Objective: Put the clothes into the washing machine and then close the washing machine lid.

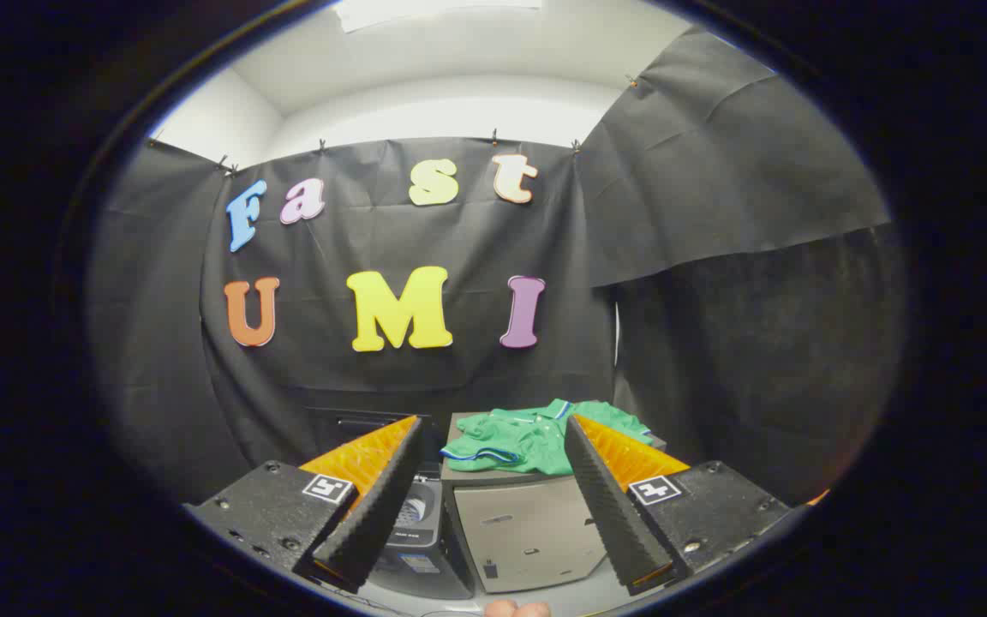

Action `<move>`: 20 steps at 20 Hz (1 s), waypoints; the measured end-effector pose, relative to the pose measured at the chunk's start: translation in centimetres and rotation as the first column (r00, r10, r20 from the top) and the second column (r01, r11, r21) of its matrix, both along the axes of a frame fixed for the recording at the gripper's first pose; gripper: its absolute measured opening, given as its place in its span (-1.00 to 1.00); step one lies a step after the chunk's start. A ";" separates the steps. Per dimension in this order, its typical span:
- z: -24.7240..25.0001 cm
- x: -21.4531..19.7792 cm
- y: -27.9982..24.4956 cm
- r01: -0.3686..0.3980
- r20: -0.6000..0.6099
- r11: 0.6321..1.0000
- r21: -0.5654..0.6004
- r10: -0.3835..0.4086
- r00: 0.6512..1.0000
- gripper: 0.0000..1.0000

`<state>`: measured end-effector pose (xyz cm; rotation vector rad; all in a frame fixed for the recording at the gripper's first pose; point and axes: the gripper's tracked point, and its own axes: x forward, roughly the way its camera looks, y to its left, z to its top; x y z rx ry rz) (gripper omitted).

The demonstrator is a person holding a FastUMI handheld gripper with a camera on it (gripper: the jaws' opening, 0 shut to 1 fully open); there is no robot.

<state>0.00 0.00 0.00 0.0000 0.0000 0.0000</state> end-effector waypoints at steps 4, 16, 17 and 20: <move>-0.2 0.1 0.1 0.003 -0.003 1.000 -0.007 -0.003 1.000 1.00; -0.5 0.3 -0.1 0.006 -0.012 0.999 -0.033 -0.006 1.000 1.00; -0.6 0.2 -0.1 0.005 -0.014 1.000 -0.029 -0.006 1.000 1.00; -0.6 0.2 -0.3 0.010 -0.018 1.000 -0.022 -0.010 1.000 1.00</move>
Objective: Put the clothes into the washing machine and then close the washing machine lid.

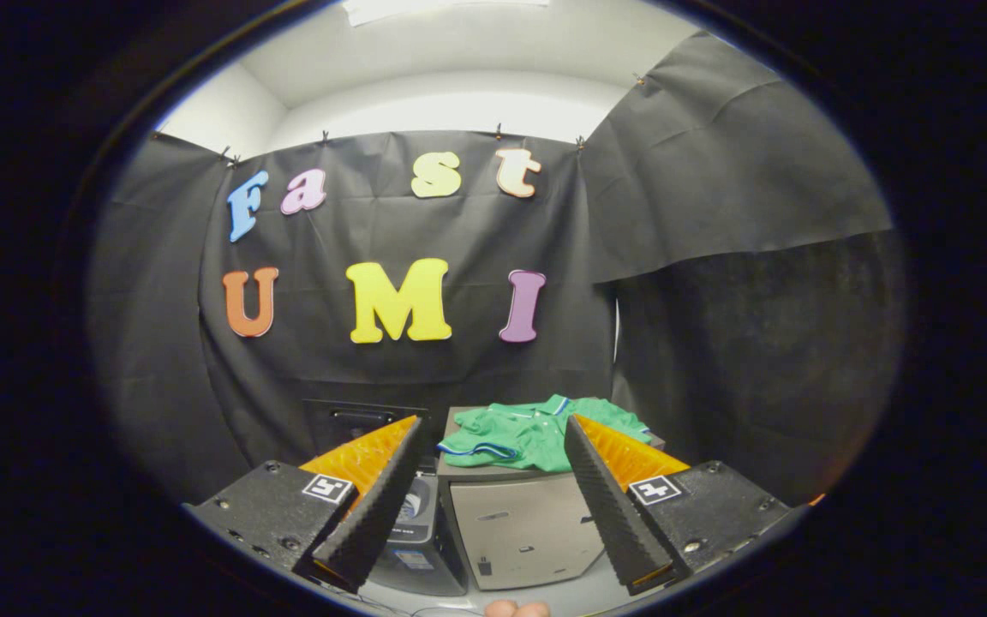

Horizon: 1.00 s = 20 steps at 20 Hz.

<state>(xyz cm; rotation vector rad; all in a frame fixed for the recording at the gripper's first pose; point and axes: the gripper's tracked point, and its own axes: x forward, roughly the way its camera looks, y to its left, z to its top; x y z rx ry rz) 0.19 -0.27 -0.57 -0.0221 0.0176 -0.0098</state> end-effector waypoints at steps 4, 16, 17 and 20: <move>0.5 0.4 -0.1 0.018 0.001 1.000 -0.005 -0.018 1.000 1.00; 3.2 8.1 -4.4 0.097 -0.027 0.994 -0.045 -0.098 0.995 1.00; 3.0 10.2 -5.3 0.098 -0.047 0.994 -0.052 -0.101 0.994 1.00; 0.9 17.7 -6.7 0.062 -0.154 0.996 -0.056 -0.070 0.986 1.00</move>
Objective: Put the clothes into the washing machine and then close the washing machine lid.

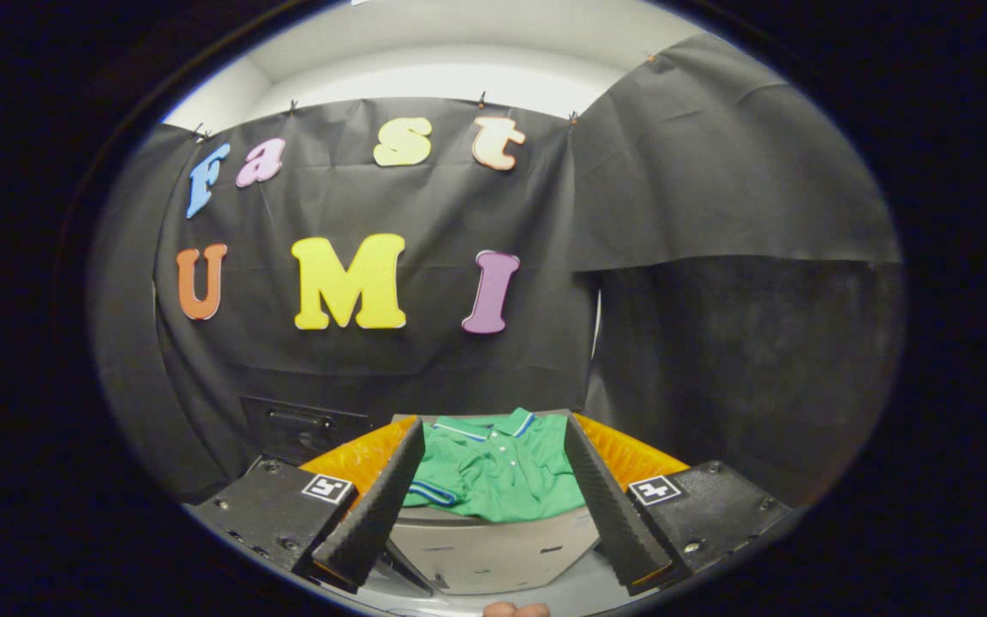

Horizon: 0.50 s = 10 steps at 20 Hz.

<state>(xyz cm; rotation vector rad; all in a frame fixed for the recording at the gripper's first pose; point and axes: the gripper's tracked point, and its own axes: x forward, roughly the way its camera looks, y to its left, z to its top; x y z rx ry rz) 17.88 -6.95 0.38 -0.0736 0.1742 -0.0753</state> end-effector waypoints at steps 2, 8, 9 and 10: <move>-4.2 4.2 -1.3 -0.009 -0.147 1.000 -0.006 0.008 0.989 1.00; -12.7 14.7 -5.0 -0.014 -0.376 0.999 -0.040 -0.002 0.927 1.00; -13.4 15.5 -5.6 -0.015 -0.394 0.999 -0.049 -0.006 0.919 1.00; -14.1 16.1 -6.1 -0.015 -0.411 0.998 -0.058 -0.010 0.911 1.00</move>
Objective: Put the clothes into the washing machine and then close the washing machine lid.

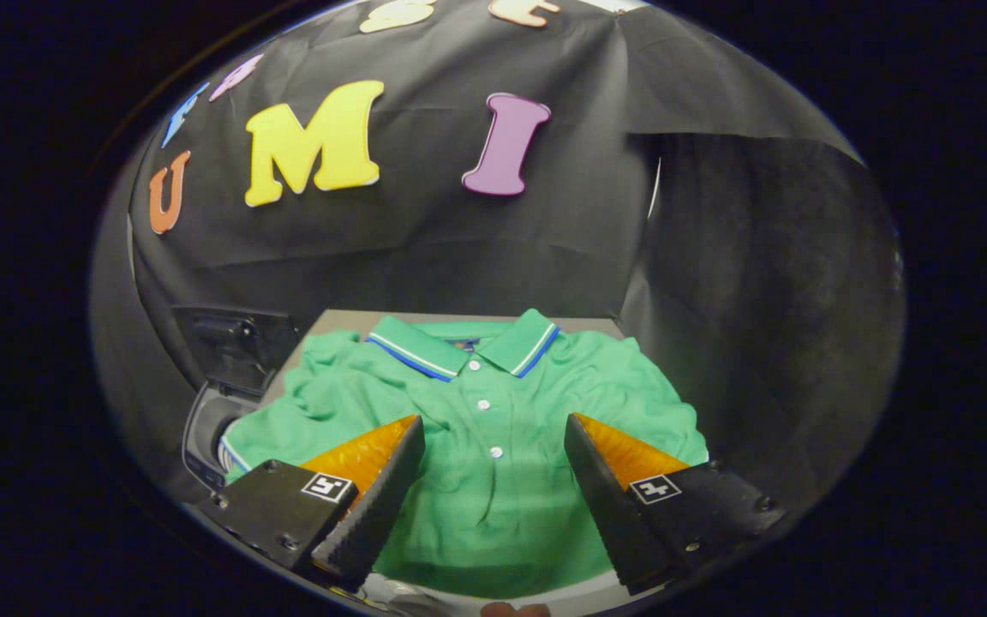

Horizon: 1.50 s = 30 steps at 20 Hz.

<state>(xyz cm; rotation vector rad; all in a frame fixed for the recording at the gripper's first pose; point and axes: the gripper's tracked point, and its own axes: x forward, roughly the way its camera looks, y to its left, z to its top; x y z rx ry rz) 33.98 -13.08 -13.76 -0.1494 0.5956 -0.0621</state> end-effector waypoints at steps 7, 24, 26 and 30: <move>-2.0 1.7 0.0 -0.019 -0.062 0.998 0.056 0.023 0.998 1.00; -1.5 1.4 2.0 -0.034 -0.129 0.993 0.115 0.049 0.990 -0.84; -0.5 1.3 2.4 -0.035 -0.109 0.988 0.150 0.052 0.993 -0.85; 3.7 0.8 5.2 -0.090 -0.042 0.967 0.240 0.103 0.994 -0.86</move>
